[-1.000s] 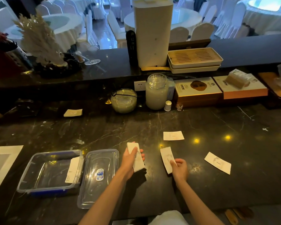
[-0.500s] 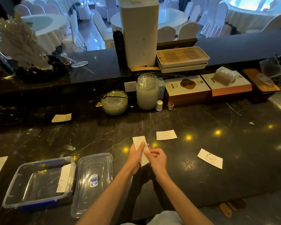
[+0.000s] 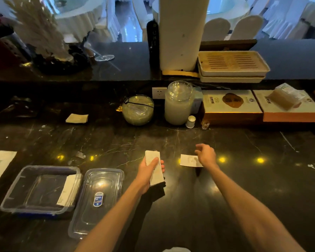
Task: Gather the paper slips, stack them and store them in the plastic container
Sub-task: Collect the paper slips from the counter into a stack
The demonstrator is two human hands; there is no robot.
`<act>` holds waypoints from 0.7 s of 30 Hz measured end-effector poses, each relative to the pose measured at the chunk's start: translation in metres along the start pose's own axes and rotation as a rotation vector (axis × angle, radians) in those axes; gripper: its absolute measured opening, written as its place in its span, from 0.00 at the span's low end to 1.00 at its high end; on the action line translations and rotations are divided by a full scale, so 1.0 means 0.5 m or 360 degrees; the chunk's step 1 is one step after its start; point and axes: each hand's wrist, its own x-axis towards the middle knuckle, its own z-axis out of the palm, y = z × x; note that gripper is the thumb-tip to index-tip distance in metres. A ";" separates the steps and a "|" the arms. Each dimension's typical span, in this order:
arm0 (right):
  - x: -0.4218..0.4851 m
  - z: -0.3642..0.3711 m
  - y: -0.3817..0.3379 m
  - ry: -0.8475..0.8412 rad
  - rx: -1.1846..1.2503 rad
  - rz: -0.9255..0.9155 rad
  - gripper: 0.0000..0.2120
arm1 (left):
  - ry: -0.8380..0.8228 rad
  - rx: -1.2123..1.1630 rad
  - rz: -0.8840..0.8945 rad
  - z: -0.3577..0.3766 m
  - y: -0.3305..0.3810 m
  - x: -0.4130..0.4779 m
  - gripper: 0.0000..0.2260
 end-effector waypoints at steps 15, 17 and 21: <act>0.024 0.034 0.060 -0.0245 -0.0701 -0.0162 0.13 | 0.0162 -0.0088 -0.0174 0.005 0.000 -0.010 0.07; 0.019 0.028 0.057 -0.0249 -0.0604 -0.0084 0.11 | 0.0150 -0.0095 -0.0199 0.000 0.000 -0.010 0.05; 0.001 0.003 0.037 -0.0218 -0.0021 0.0131 0.07 | 0.0065 -0.0101 -0.0276 -0.004 0.011 -0.015 0.08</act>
